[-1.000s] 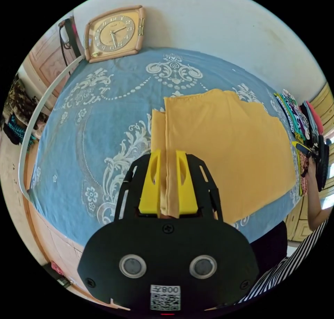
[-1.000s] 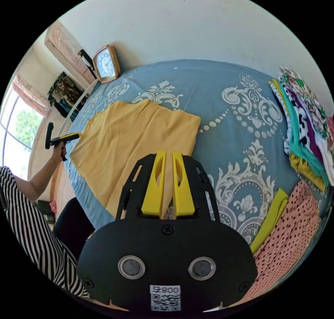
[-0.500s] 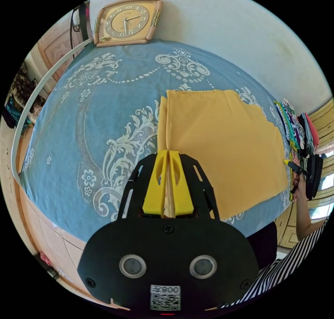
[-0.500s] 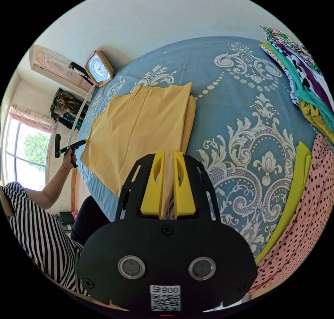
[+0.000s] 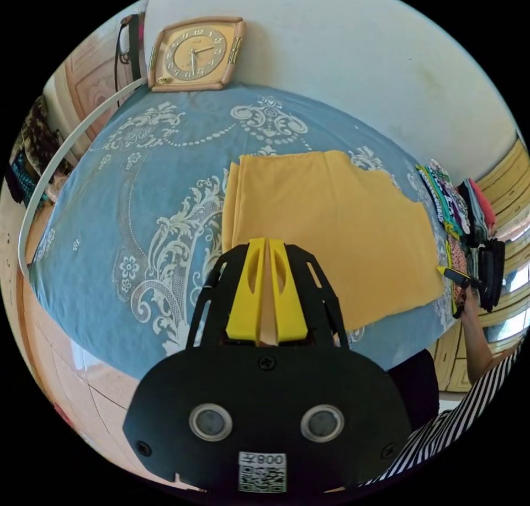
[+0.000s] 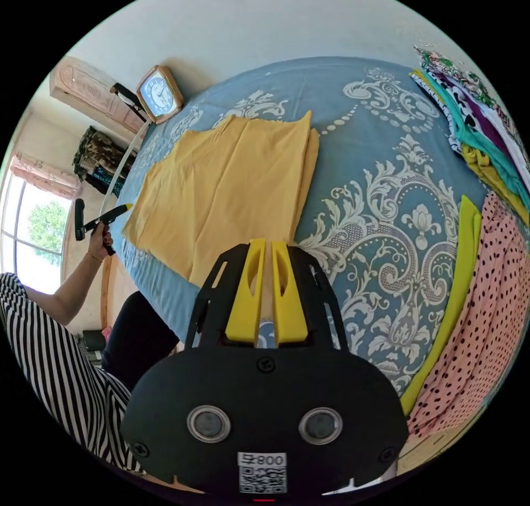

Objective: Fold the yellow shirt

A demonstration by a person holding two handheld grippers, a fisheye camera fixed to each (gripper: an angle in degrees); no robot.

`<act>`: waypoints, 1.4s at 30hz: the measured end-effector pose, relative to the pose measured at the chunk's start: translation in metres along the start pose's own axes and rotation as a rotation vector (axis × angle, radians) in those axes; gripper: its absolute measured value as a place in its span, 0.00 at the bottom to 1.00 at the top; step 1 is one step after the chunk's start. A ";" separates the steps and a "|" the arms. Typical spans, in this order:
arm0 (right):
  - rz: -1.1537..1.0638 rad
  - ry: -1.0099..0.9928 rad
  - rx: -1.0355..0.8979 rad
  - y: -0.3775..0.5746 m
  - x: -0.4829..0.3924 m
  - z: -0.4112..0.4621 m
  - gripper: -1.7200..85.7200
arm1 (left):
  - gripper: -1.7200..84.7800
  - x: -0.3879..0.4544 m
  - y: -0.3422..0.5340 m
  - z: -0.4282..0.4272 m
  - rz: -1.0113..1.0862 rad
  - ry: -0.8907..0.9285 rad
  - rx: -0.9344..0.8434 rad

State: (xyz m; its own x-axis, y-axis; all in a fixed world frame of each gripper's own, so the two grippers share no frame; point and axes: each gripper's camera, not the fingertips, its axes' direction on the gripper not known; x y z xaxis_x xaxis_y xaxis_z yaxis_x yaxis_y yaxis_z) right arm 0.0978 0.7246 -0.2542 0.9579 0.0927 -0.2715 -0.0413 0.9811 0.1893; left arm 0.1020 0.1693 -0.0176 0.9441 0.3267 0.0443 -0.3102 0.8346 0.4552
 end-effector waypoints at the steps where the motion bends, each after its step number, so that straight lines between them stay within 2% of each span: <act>1: 0.004 0.000 0.006 0.004 0.001 -0.004 0.04 | 0.03 0.008 0.004 0.000 0.039 0.036 0.001; 5: 0.070 -0.049 -0.045 0.028 0.018 -0.006 0.05 | 0.03 0.029 0.016 0.037 0.127 0.021 -0.183; 11: 0.078 -0.061 0.068 0.062 0.020 -0.054 0.06 | 0.03 0.047 0.025 0.016 0.208 0.111 -0.092; 15: 0.096 -0.108 -0.031 0.081 0.029 -0.041 0.06 | 0.03 0.063 0.038 0.032 0.266 0.099 -0.170; 17: 0.116 -0.100 -0.045 0.089 0.035 -0.039 0.07 | 0.03 0.061 0.049 0.052 0.268 0.055 -0.269; 18: 0.131 -0.115 -0.021 0.093 0.038 -0.045 0.07 | 0.03 0.059 0.051 0.051 0.258 0.064 -0.258; 22: 0.183 -0.062 0.048 0.111 0.048 -0.074 0.10 | 0.05 0.025 0.068 0.023 0.073 0.092 -0.156; 29: 0.304 -0.233 0.028 0.138 0.084 -0.076 0.12 | 0.11 -0.080 0.132 0.017 -0.455 0.292 -0.051; 36: 0.364 -0.294 0.029 0.140 0.104 -0.081 0.11 | 0.11 -0.098 0.148 0.051 -0.599 0.455 -0.032; 42: 0.394 -0.347 0.021 0.140 0.115 -0.081 0.04 | 0.06 -0.099 0.161 0.070 -0.682 0.551 -0.006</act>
State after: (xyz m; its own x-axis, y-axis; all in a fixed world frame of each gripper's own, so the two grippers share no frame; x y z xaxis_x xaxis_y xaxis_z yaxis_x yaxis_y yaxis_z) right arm 0.1792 0.8866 -0.3357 0.9088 0.3886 0.1519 -0.4151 0.8793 0.2336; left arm -0.0338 0.2401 0.1135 0.7362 -0.0779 -0.6722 0.3002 0.9279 0.2213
